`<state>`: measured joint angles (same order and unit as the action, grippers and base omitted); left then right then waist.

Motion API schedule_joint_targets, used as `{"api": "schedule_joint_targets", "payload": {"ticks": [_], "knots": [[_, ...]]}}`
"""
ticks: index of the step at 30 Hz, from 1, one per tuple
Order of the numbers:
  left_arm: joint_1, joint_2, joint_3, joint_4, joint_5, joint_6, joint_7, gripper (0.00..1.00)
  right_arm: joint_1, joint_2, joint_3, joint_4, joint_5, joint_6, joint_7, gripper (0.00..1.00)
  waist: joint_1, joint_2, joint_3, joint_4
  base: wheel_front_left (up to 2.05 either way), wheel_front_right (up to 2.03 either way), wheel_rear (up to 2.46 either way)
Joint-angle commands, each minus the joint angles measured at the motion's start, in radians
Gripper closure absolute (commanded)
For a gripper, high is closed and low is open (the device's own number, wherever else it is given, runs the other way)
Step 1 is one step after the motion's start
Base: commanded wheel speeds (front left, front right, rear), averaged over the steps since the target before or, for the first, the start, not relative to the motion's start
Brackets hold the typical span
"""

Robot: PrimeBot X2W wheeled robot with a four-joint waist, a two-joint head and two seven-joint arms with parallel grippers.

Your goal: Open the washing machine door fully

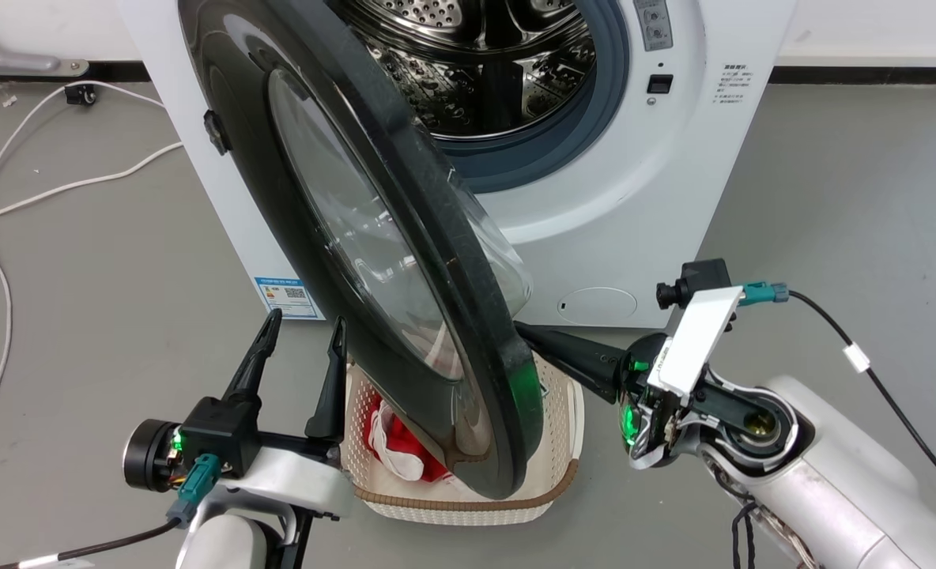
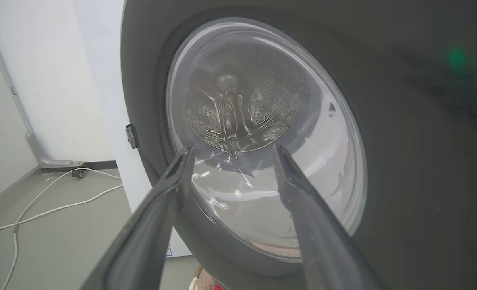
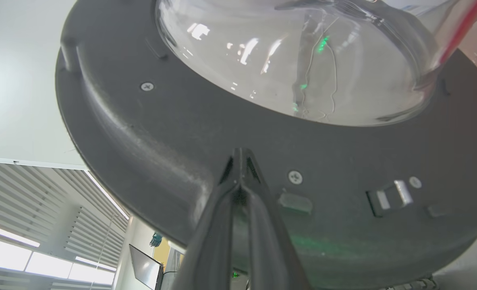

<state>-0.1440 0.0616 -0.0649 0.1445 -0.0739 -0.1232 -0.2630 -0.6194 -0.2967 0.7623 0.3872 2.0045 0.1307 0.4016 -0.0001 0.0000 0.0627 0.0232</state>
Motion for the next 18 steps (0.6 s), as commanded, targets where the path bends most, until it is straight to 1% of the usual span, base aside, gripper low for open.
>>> {"api": "schedule_joint_targets", "payload": {"ticks": [1, 3, 6, 9, 14, 18], "knots": [[0.014, 0.0, -0.003, 0.001, -0.002, 0.002, -0.003, 0.0, 0.019, 0.007, 0.013, -0.012, 0.007, 0.0, -0.01, 1.0, 0.0001, 0.0, -0.002, 0.002, 0.0, 0.0, 0.0], [0.015, -0.001, -0.004, 0.002, -0.005, 0.005, -0.003, 0.0, 0.026, 0.006, 0.02, -0.023, 0.014, 0.0, -0.031, 1.0, 0.0001, 0.0, -0.005, 0.004, 0.0, 0.0, 0.0], [0.016, -0.002, -0.005, 0.002, -0.009, 0.008, -0.003, 0.0, 0.033, 0.003, 0.017, -0.026, 0.011, 0.0, -0.091, 1.0, 0.0001, 0.0, -0.006, 0.006, 0.0, 0.0, 0.0], [0.023, -0.003, -0.004, 0.002, -0.009, 0.009, -0.003, 0.0, 0.04, 0.0, 0.016, -0.011, -0.004, 0.0, -0.171, 1.0, 0.0001, 0.0, -0.012, 0.005, 0.0, 0.0, 0.0], [0.028, -0.003, -0.001, 0.003, -0.013, 0.014, -0.003, 0.0, 0.054, -0.022, -0.013, 0.003, -0.051, 0.0, -0.349, 1.0, 0.0001, 0.0, -0.017, 0.0, 0.0, 0.0, 0.0], [0.03, -0.003, 0.005, 0.008, -0.015, 0.016, -0.003, 0.0, 0.091, -0.053, -0.049, -0.024, -0.049, 0.0, -0.443, 1.0, 0.0001, 0.0, -0.021, -0.007, 0.0, 0.0, 0.0]]}}
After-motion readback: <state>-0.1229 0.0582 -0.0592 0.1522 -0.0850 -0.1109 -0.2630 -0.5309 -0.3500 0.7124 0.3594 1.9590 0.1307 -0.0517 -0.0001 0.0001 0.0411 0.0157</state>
